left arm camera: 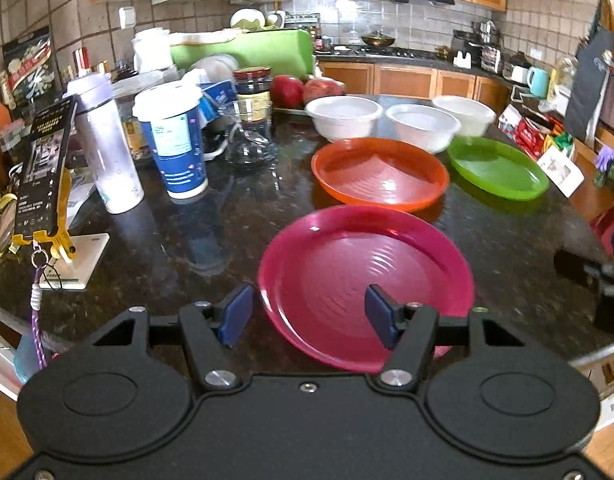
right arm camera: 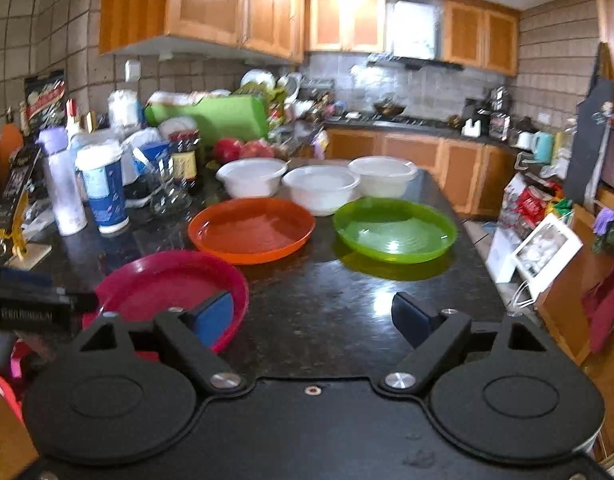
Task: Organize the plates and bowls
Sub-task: 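Move the left tool down to the rim of the magenta plate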
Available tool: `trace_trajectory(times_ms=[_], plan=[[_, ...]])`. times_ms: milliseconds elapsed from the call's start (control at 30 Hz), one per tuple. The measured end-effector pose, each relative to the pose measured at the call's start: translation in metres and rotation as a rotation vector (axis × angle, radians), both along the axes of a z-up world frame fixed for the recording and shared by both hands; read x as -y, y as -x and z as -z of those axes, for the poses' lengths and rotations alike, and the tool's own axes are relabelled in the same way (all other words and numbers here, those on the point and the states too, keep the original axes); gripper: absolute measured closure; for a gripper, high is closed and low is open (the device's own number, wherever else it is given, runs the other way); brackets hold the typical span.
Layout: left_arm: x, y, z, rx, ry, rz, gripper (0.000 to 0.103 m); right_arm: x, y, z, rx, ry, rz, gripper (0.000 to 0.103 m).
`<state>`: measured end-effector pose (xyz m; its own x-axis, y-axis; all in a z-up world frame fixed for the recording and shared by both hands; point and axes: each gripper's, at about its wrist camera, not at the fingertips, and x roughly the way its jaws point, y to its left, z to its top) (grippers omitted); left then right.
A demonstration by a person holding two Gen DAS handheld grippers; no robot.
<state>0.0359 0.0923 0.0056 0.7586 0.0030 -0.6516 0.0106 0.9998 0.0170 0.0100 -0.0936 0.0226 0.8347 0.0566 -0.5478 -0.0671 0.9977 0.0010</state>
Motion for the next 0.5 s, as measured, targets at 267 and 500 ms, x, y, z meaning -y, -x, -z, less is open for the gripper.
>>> trace_trajectory(times_ms=[267,500], plan=[[-0.032,-0.042,0.015,-0.151,0.065,0.078,0.048,-0.016,-0.049,0.019,-0.137,-0.041,-0.026,0.031],[-0.049,-0.068,0.023,-0.213,0.071,0.116,0.049,-0.025,-0.084,0.036,-0.283,-0.075,-0.032,0.063]])
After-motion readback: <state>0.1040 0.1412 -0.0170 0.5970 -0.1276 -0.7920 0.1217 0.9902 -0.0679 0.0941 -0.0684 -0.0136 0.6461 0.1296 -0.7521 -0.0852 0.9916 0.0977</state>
